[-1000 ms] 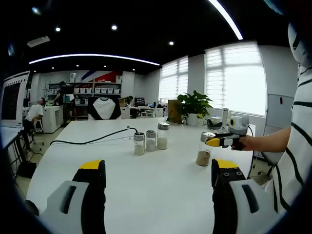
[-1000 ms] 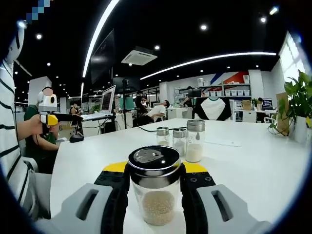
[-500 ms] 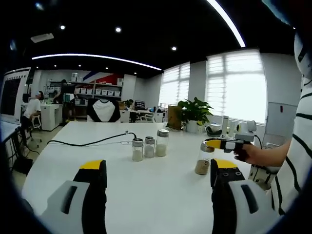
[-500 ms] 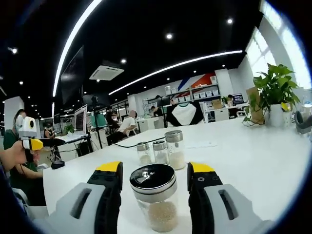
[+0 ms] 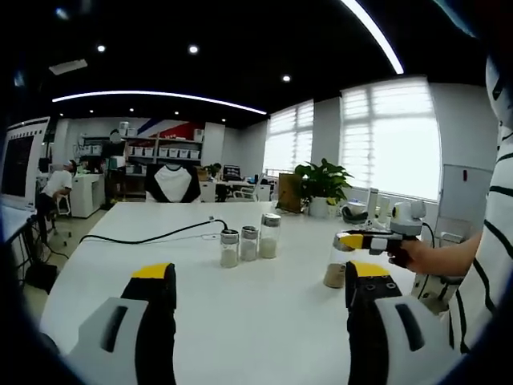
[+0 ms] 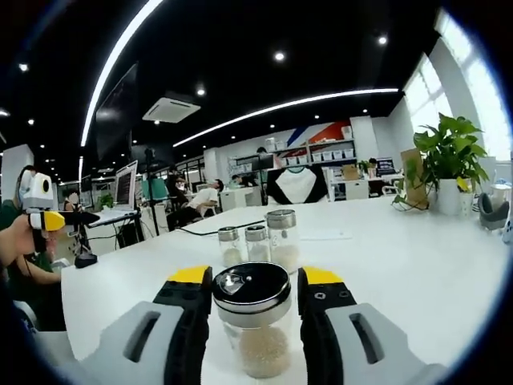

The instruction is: Rotate the seasoning bottle until the label or dispensing opening points toward the visible target arrow and the bottle remains upright within the marked orientation range

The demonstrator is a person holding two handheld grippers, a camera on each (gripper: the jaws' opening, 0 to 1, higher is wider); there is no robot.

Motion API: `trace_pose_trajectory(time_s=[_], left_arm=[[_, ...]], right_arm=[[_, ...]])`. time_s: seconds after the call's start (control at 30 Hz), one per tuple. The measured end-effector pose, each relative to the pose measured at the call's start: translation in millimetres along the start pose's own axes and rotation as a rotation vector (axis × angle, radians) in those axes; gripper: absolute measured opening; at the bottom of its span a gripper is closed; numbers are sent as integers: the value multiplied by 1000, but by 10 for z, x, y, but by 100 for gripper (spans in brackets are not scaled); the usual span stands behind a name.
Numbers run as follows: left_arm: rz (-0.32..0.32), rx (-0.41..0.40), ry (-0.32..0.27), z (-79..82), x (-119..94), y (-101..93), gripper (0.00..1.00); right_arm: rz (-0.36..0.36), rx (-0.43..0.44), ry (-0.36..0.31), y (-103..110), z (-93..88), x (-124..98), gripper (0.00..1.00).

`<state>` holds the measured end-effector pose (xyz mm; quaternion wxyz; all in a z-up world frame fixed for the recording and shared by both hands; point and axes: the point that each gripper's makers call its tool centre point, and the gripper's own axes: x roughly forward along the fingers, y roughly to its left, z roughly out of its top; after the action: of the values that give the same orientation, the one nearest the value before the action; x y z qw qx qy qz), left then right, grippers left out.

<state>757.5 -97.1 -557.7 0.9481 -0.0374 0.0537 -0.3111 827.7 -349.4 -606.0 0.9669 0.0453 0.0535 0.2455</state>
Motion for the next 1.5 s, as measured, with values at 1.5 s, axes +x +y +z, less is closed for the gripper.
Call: trace_pose_trajectory(time_s=[1.5], left_arm=[[0, -4, 23, -86, -96, -23, 91]], right_arm=[[153, -97, 27, 96, 67, 20, 46]])
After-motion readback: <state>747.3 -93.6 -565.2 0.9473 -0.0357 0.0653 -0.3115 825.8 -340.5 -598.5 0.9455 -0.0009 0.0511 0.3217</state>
